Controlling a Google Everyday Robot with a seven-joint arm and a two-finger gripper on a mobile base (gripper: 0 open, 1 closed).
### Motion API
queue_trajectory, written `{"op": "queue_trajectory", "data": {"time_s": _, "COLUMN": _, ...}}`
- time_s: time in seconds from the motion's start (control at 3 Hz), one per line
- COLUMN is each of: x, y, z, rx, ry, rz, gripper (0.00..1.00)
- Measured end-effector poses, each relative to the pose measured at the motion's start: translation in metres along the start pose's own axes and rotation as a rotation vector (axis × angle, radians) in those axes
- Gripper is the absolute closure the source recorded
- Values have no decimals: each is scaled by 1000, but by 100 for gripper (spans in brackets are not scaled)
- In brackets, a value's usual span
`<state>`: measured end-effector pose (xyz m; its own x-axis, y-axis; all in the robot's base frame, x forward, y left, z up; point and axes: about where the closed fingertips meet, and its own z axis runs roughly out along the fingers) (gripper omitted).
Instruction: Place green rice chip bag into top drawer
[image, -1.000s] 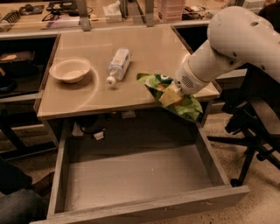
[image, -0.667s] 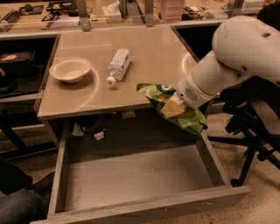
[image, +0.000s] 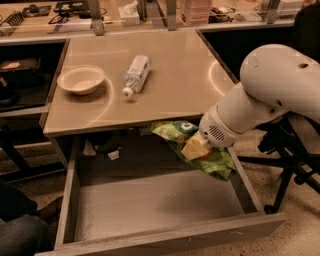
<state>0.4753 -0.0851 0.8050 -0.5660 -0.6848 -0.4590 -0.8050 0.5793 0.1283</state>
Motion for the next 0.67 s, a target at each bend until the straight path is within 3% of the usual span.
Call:
{"op": "queue_trajectory", "data": {"time_s": 0.33, "x": 4, "y": 17, "z": 8, "rx": -26, "ry": 2, "rz": -15, "gripper": 100}}
{"op": "queue_trajectory", "data": {"time_s": 0.67, "x": 5, "y": 53, "z": 35, "rx": -81, "ry": 5, "rz": -31, "gripper": 100}}
